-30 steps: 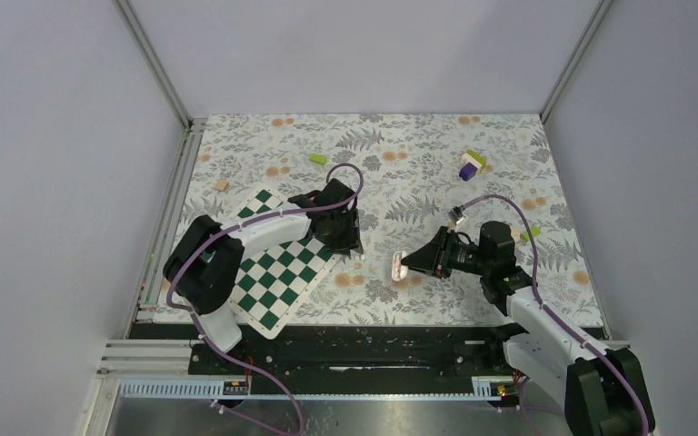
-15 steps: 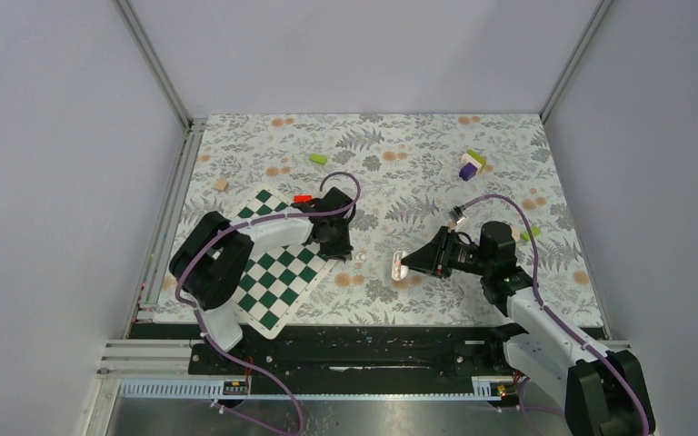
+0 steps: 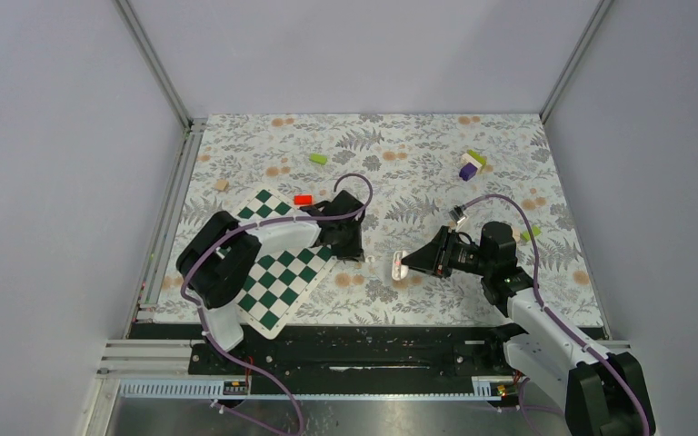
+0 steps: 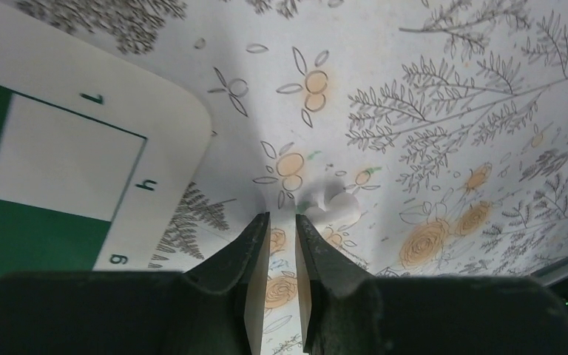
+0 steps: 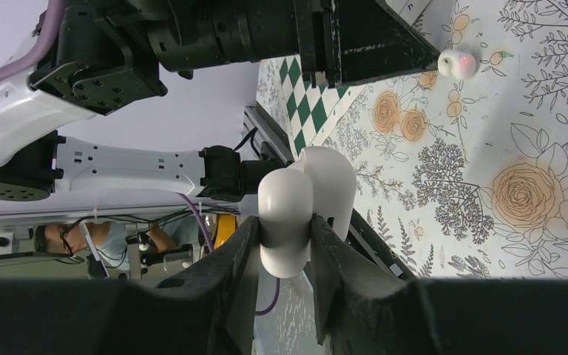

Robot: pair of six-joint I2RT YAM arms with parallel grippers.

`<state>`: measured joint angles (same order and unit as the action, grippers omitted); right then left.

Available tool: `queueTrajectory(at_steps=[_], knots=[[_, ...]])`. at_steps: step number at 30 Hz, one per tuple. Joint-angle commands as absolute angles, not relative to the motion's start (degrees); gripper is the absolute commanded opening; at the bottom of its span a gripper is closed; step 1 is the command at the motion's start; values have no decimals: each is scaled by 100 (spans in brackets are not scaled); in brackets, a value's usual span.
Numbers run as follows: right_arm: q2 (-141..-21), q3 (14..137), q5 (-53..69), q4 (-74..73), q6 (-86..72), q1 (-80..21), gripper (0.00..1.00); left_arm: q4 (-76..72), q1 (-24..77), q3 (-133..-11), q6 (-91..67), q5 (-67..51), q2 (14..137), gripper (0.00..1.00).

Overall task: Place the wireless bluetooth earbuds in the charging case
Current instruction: Pick up the right earbud from the center of the board.

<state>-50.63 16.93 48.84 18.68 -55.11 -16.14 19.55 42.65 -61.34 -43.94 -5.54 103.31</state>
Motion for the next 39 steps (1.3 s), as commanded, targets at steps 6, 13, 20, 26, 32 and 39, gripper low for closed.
queueTrajectory(at_steps=[6,13,20,26,32,39], knots=[[-5107,1704,4877,2096,-5449,-1661,0,1997,4494,-6047,-4161,-913,9983,20],[-5016,1706,4867,1969,-5411,-1666,0,2504,4493,-6376,-3497,-819,9903,21],[-5008,1696,4852,1981,-5418,-1661,0,2789,4601,-6530,-2721,-715,9578,24],[-5045,1729,4880,2035,-5449,-1665,0,2927,5181,-6653,-1801,400,9468,45],[-4817,1915,4784,1558,-5229,-1638,0,1711,5403,-5932,-1556,325,9235,46],[-4082,2371,4359,-239,-4599,-1314,0,1528,5525,-6110,-1325,216,9579,44]])
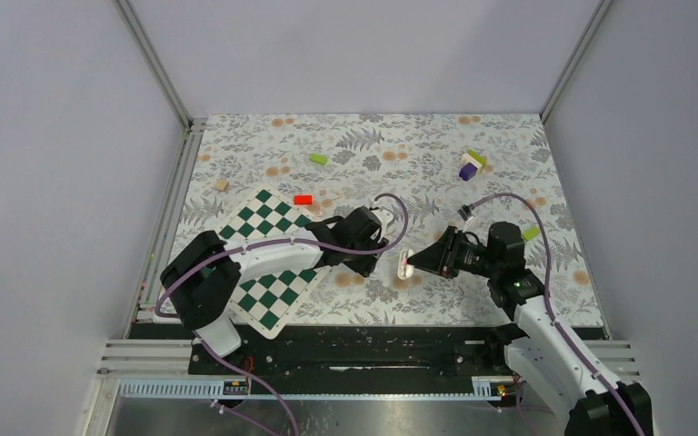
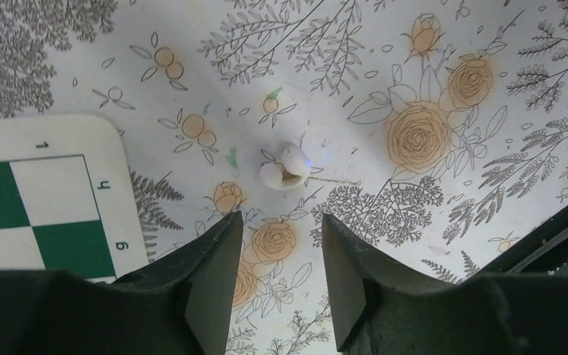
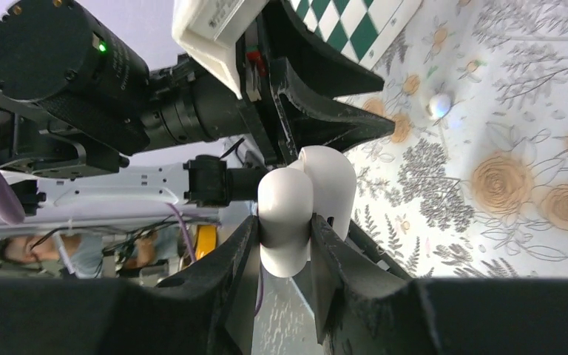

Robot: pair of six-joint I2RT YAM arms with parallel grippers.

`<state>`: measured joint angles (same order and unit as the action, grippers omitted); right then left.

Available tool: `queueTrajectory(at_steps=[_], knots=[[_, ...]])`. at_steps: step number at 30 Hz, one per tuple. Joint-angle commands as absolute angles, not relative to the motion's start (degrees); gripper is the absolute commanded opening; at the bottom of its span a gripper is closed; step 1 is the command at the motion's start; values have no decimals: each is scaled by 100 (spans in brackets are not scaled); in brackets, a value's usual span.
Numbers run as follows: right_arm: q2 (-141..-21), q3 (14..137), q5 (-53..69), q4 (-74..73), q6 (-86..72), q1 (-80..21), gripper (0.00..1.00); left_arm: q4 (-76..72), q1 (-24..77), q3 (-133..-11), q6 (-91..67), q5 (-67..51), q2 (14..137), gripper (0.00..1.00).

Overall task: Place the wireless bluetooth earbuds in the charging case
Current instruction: Pick up the right earbud from the center of the board.

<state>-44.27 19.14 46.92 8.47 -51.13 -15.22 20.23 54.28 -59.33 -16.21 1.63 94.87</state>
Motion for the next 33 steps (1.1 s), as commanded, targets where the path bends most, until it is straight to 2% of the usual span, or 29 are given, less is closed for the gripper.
queueTrajectory(at_steps=[1,4,8,33], knots=[[-3986,2438,4215,-578,-4493,-1234,0,1532,5545,-6136,-1274,190,9631,44],[-3710,2635,3622,-1481,-4145,-1112,0,1450,5634,-6130,-1167,99,9697,43],[-3481,2741,3123,-1973,-3974,-1098,0,1303,5791,-6057,-927,64,9737,43],[-3554,2720,3215,-1917,-3971,-1091,0,1571,5852,-6585,-756,670,10537,41]])
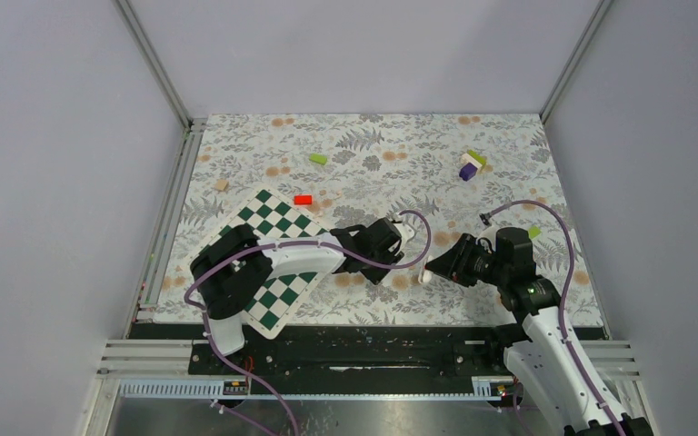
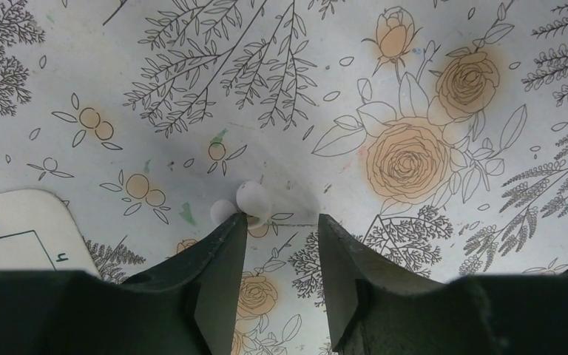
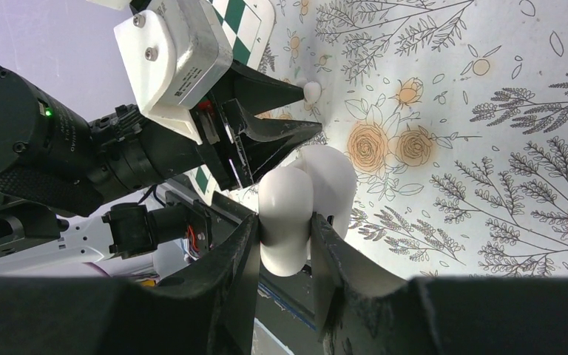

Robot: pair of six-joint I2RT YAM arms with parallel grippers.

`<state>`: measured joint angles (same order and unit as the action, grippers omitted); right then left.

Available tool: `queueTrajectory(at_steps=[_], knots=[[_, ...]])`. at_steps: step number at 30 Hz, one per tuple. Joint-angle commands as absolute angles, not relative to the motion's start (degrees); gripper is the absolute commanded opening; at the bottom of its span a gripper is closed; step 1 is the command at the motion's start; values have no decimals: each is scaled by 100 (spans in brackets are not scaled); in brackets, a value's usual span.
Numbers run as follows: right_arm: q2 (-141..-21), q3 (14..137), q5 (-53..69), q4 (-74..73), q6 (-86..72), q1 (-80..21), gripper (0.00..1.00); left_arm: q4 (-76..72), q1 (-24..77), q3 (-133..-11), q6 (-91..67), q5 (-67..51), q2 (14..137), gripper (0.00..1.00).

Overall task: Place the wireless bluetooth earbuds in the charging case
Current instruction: Pick up the right earbud from the center of the board.

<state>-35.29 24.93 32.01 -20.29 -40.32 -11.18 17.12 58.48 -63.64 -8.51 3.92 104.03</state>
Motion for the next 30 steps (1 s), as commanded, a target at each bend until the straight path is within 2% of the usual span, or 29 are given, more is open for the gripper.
queueTrajectory(at_steps=[1,30], knots=[[-3566,2711,3223,-1903,-3969,-1090,0,1571,5849,-6591,-764,707,10529,41],[-3667,2602,3413,-1679,-4034,-1090,0,1569,5871,-6571,-538,864,10090,41]])
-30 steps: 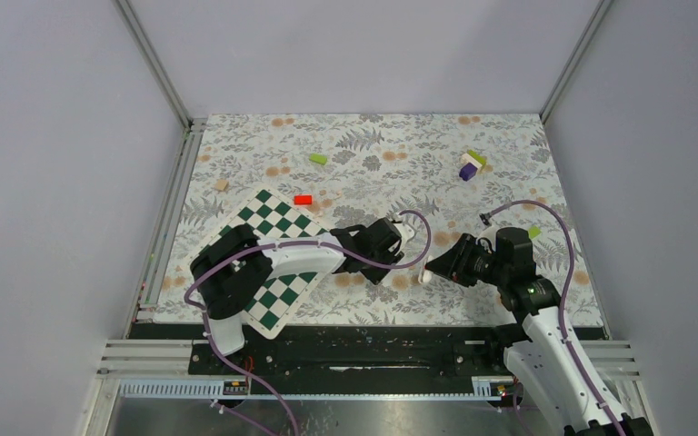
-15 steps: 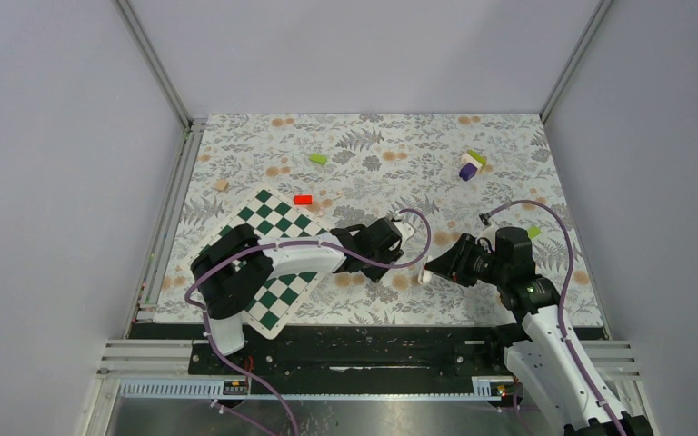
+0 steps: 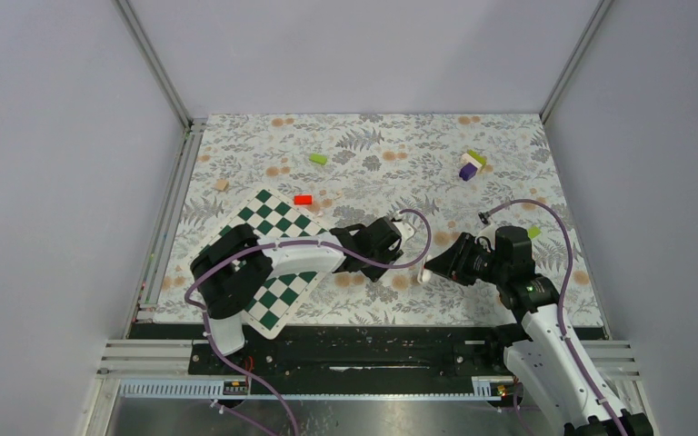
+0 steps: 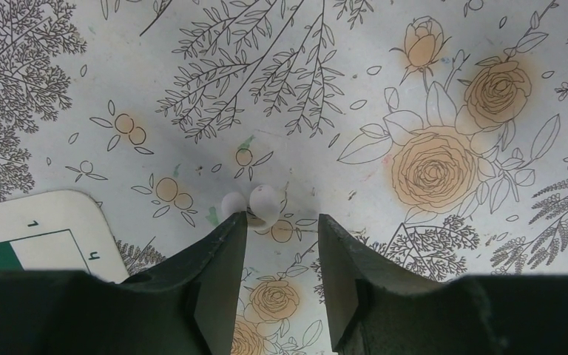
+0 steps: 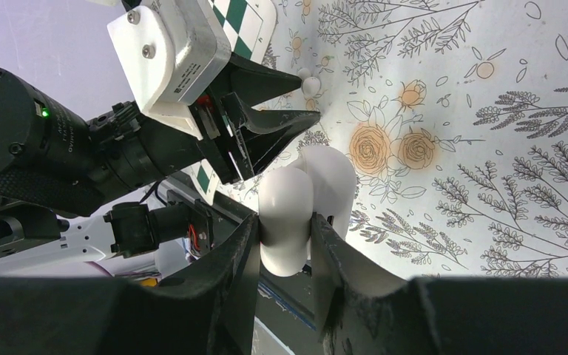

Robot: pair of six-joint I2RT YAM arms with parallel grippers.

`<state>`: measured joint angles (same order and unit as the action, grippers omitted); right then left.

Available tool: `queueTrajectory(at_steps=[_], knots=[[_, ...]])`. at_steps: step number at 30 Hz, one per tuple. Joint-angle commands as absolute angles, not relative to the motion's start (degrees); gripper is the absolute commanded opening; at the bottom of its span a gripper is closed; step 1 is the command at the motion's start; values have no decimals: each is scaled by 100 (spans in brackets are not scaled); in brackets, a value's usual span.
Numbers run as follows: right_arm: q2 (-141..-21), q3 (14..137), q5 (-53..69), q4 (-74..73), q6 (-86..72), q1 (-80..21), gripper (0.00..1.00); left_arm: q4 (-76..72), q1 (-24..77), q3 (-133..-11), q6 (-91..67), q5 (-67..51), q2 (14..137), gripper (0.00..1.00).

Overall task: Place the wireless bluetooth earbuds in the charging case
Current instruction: Pick up the right earbud from the center of the board.

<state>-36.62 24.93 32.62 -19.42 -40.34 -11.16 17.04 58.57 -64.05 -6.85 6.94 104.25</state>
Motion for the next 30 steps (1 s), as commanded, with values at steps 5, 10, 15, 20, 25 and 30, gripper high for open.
queueTrajectory(at_steps=[5,10,15,20,25,30], knots=[[-3656,2602,3419,-1674,-4031,-1089,0,1618,5934,-6572,-379,1008,10066,40],[-3686,2591,3439,-1632,-4040,-1090,0,1611,5977,-6530,-300,1167,10086,41],[-3691,2594,3476,-1589,-4069,-1089,0,1615,5977,-6630,-299,1201,10317,41],[-3700,2614,3490,-1583,-4069,-1091,0,1617,5977,-6727,-298,1186,10484,40],[-3718,2635,3482,-1585,-4069,-1090,0,1645,5973,-6850,-281,1195,10626,36],[-3694,2620,3486,-1591,-4068,-1091,0,1696,5968,-6896,-322,1232,10624,31]])
